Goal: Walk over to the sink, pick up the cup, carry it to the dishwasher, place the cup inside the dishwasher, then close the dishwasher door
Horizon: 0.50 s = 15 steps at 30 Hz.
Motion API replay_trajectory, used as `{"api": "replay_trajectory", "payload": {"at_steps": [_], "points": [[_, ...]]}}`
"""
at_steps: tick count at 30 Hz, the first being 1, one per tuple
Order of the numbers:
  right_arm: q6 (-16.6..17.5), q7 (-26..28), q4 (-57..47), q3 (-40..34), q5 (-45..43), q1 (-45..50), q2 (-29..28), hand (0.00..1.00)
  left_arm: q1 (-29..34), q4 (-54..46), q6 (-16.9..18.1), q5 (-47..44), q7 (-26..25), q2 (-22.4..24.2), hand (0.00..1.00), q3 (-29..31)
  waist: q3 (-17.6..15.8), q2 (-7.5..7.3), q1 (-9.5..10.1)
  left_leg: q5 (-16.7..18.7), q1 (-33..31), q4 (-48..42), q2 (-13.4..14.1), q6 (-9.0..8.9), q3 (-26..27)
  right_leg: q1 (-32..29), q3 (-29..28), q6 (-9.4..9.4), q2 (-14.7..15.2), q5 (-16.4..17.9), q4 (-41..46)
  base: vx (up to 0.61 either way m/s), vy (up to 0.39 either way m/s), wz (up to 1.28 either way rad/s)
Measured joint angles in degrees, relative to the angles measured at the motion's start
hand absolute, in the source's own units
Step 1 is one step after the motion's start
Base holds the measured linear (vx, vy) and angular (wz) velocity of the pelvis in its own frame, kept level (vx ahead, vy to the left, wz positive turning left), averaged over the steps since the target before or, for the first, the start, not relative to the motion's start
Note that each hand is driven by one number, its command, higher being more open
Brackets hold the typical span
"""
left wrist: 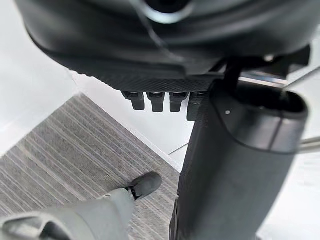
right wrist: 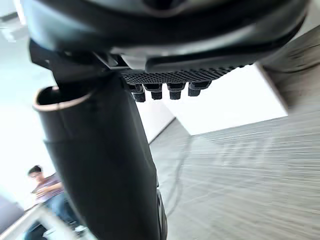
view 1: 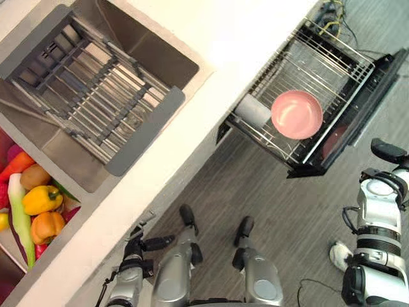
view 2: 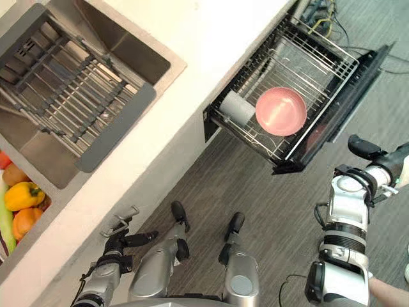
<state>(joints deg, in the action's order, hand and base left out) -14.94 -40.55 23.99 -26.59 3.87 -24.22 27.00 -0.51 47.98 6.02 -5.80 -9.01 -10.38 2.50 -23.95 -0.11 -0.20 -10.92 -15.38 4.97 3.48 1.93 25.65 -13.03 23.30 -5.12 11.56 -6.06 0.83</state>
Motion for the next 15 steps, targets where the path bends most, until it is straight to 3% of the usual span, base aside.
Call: {"api": "replay_trajectory", "payload": {"at_steps": [1, 2, 6, 8, 9, 11, 15], "points": [[-0.02, -0.01, 0.56, -0.26, -0.95, -0.21, 0.01, 1.00, -0.11, 0.00, -0.02, -0.30, -0.09, 0.00, 1.00, -0.06, -0.02, 0.03, -0.04, -0.09, -0.38, 0.00, 0.07, -0.05, 0.41, -0.65, -0.46, 0.19, -0.05, -0.17, -0.02, -0.04, -0.029, -0.37], [-0.13, -0.02, 2.09, -0.40, -2.76, -1.00, 0.38, 0.00, -0.48, 0.13, -0.03, -2.25, -0.65, 0.05, 1.00, -0.16, -0.13, 0.30, -0.24, -0.25, -1.35, -0.02, 0.17, -0.06, 1.40, -2.23, -1.52, 0.07, -0.13, -0.93, -0.08, -0.03, -0.029, -0.28], [-0.93, 0.76, 4.43, -0.11, -4.31, -3.97, 2.90, 0.00, -2.49, 2.48, -0.03, -5.28, -1.18, 1.16, 1.00, -1.57, -0.38, 2.59, -0.62, -0.44, -3.00, -0.03, -0.11, 0.15, 2.78, -4.72, -3.11, 0.07, 0.08, -2.20, -0.42, -0.01, -0.010, -0.21], [-1.13, 2.92, 4.98, 0.70, -4.26, -6.96, 5.84, 0.00, -3.71, 3.50, -0.04, -6.74, -2.17, 2.92, 1.00, -2.77, -1.15, 4.98, -0.57, -0.44, -3.58, -0.03, -0.52, 0.17, 3.62, -5.65, -4.11, -0.08, 0.40, -3.16, -1.05, 0.02, 0.006, -0.16], [-1.14, 3.27, 5.11, 1.05, -4.24, -7.34, 6.20, 0.00, -3.80, 3.64, -0.04, -6.75, -2.24, 3.06, 1.00, -2.94, -1.12, 5.23, -0.55, -0.46, -3.73, -0.03, -0.57, 0.19, 3.72, -5.86, -4.26, -0.09, 0.44, -3.27, -1.10, 0.03, 0.004, -0.14], [-1.17, 7.38, 7.16, 4.52, -4.14, -11.56, 9.80, 0.00, -4.61, 3.78, -0.04, -6.83, -2.26, 4.70, 1.00, -3.28, -1.71, 7.78, -0.35, -1.09, -4.59, -0.04, -0.83, 1.08, 3.97, -6.97, -4.74, -0.15, 0.63, -3.89, -1.21, 0.03, -0.001, -0.09], [-1.17, 11.61, 9.81, 8.51, -3.68, -16.17, 12.68, 0.00, -5.55, 3.72, 0.12, -7.88, -2.18, 5.61, 1.00, -6.81, -2.46, 10.70, 1.09, -1.12, -4.75, -0.04, -1.47, 1.11, 1.93, -7.21, -4.57, -0.23, 1.04, -3.97, -1.03, 0.04, -0.002, 0.03]]}}
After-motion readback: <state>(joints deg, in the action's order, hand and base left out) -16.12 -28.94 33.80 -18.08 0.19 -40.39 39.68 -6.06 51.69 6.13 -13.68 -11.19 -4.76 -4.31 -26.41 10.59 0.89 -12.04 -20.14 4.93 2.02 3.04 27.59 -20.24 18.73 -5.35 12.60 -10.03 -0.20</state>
